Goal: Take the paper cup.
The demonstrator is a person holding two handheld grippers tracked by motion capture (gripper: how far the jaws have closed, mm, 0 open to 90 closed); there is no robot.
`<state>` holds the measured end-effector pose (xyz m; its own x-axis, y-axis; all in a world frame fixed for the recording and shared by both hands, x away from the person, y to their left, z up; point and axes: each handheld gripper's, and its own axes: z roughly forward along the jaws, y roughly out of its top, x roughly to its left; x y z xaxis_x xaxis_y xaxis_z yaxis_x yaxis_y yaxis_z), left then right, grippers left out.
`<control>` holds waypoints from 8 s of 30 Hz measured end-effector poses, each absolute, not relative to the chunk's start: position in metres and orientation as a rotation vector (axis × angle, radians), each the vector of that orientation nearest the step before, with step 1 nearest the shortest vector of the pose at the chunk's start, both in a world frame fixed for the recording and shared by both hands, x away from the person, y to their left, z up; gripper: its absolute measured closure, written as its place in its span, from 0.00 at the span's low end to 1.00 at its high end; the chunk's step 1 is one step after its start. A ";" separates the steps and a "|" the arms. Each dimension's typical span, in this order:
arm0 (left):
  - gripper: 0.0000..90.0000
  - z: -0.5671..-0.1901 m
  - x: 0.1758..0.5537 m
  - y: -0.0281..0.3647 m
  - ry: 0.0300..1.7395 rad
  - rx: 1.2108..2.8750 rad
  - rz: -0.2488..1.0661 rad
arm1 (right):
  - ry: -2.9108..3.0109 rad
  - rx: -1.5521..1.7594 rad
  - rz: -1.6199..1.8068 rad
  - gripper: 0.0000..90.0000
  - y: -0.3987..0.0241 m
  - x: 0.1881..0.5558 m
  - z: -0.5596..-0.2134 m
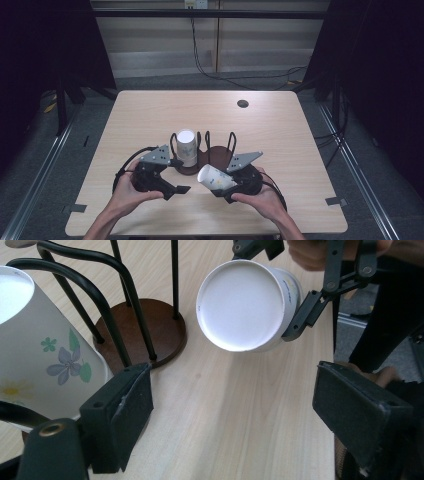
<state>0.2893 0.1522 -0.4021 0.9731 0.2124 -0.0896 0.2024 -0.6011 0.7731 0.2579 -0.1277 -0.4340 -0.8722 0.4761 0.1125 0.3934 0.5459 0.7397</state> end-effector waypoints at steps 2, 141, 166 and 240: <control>0.19 -0.403 0.289 0.151 0.287 2.245 0.015 | 2.697 0.740 1.214 0.33 -0.127 0.259 -0.432; 0.41 -0.426 0.280 0.133 0.218 2.294 -0.169 | 2.836 0.619 1.138 0.16 -0.117 0.259 -0.422; 0.41 -0.434 0.279 0.141 0.227 2.139 -0.117 | 2.661 0.700 1.347 0.16 -0.142 0.248 -0.433; 0.23 -0.434 0.279 0.137 0.204 2.019 -0.181 | 2.582 0.685 1.750 0.33 -0.145 0.248 -0.423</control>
